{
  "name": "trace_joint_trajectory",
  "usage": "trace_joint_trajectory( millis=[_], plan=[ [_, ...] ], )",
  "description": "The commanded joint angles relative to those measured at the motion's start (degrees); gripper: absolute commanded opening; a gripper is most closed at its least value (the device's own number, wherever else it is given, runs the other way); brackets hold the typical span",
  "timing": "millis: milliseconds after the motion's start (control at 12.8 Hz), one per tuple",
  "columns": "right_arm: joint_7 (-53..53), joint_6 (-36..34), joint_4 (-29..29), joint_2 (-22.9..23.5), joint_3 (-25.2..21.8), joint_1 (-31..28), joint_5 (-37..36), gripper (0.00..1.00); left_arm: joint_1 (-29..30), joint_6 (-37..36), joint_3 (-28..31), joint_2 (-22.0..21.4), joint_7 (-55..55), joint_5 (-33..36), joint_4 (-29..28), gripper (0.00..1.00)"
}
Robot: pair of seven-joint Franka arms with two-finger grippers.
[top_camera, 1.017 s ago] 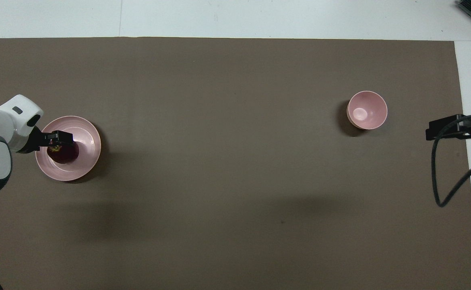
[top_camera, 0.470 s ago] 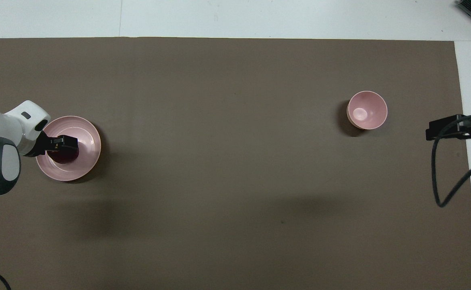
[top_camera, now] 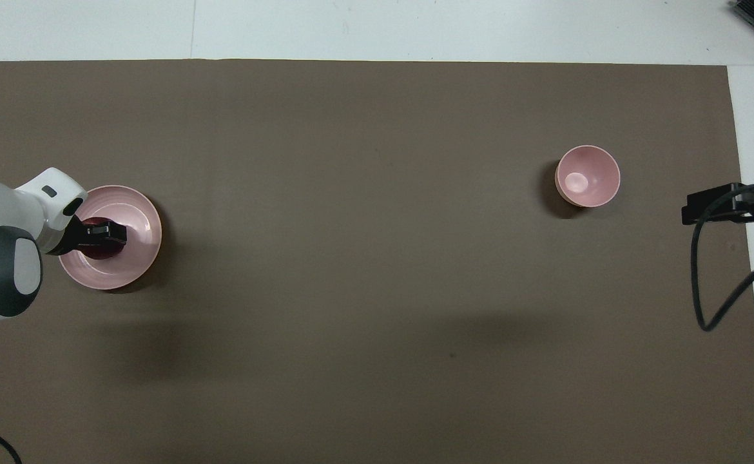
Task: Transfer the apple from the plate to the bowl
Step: 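Close the left gripper on the apple and lift it off the plate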
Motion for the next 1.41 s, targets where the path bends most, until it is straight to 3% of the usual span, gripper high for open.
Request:
trace_joint_trajectory(
  millis=[0,548,861,1096,1252,1330],
  plan=[
    [-1.32,0.22,-1.51,-1.46,0.06,-0.76,0.94,1.00,-0.03,-8.07,-0.30,1.55,-0.12,0.77,7.79,0.00],
    [-1.32,0.22,-1.51,-1.46,0.06,-0.76,0.94,1.00,-1.26,-14.94,-0.73,3.21,-5.20,0.68,18.78,0.00],
    [-1.32,0.13,-1.51,-1.46,-0.03,-0.76,0.94,1.00,-1.08,-22.77,-0.91,7.78,-6.44,-5.71,31.35,0.00],
    [-1.32,0.04,-1.51,-1.46,-0.03,-0.76,0.94,1.00,-1.00,-21.03,-1.09,7.88,-13.61,-6.87,32.25,0.00],
    [-1.41,0.13,-1.34,-1.37,-0.03,-0.76,0.94,1.00,0.14,-21.28,-0.74,7.88,-17.43,-17.45,32.25,0.00],
    [-1.49,0.13,-1.25,-1.37,-0.03,-0.76,0.94,1.00,0.93,-20.76,-0.91,8.05,-17.26,-19.60,32.25,0.00]
  ],
)
